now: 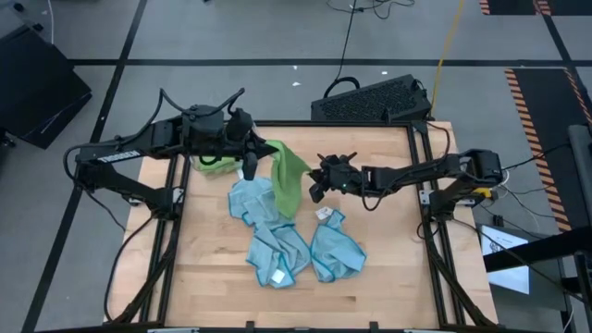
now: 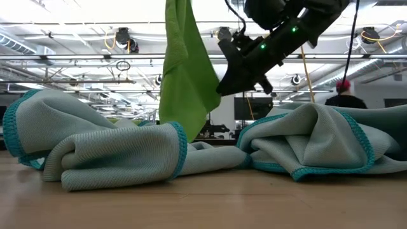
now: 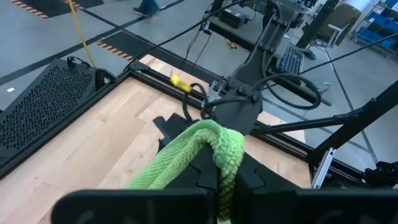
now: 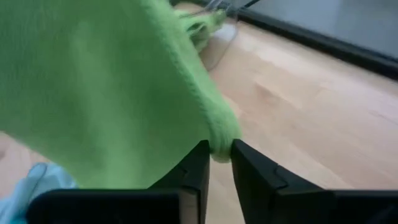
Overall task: Fold microfiber towels
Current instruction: Fold the green microfiber cloth
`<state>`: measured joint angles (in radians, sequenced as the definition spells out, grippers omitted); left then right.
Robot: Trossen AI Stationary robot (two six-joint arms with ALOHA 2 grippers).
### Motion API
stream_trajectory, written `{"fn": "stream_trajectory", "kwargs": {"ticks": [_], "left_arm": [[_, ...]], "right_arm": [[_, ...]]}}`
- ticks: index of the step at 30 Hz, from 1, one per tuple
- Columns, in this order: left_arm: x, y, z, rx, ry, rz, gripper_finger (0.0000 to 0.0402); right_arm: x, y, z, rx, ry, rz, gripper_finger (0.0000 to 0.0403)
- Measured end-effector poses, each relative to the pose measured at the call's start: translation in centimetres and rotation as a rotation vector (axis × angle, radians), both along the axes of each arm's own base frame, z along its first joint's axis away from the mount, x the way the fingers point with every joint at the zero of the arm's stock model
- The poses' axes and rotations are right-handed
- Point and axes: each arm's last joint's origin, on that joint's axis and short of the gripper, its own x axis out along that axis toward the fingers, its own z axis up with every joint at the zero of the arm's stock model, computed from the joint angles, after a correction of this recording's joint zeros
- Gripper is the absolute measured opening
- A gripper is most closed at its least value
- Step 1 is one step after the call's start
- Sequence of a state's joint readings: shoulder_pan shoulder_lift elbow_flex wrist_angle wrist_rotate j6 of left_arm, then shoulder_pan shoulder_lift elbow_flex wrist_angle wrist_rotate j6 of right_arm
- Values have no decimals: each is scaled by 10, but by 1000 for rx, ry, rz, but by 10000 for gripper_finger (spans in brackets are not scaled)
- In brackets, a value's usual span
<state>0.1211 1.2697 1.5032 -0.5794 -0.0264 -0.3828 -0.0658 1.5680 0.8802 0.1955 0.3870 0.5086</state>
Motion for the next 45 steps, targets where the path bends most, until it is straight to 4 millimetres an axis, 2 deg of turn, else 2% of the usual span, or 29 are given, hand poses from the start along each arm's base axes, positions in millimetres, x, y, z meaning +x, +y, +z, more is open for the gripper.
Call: {"fn": "stream_trajectory", "kwargs": {"ticks": [2, 5, 14, 19, 21, 24, 32, 34, 38, 45], "left_arm": [[0, 0, 0, 0, 0, -1, 14], [0, 0, 0, 2, 1, -3, 5], [0, 0, 0, 3, 1, -4, 12], [0, 0, 0, 3, 1, -4, 8], [0, 0, 0, 3, 1, -4, 12], [0, 0, 0, 3, 1, -4, 11], [0, 0, 0, 7, 1, -4, 12], [0, 0, 0, 6, 2, -4, 10], [-1, 0, -4, 6, 40, -12, 6], [-4, -1, -10, 47, 114, -33, 7]], "right_arm": [[3, 1, -3, 23, -18, 13, 59], [4, 1, -10, 94, -23, -31, 83], [5, -8, -9, 191, -105, -127, 212], [4, -15, -8, 191, -116, -146, 230], [4, -18, -8, 190, -123, -156, 219], [3, -22, -9, 190, -112, -170, 182], [3, -22, -8, 172, -54, -12, 17], [-1, -21, -2, 142, -40, 12, 8], [-18, -26, 24, 66, -20, 63, 2], [-72, -26, 73, 42, 19, 274, 1]]}}
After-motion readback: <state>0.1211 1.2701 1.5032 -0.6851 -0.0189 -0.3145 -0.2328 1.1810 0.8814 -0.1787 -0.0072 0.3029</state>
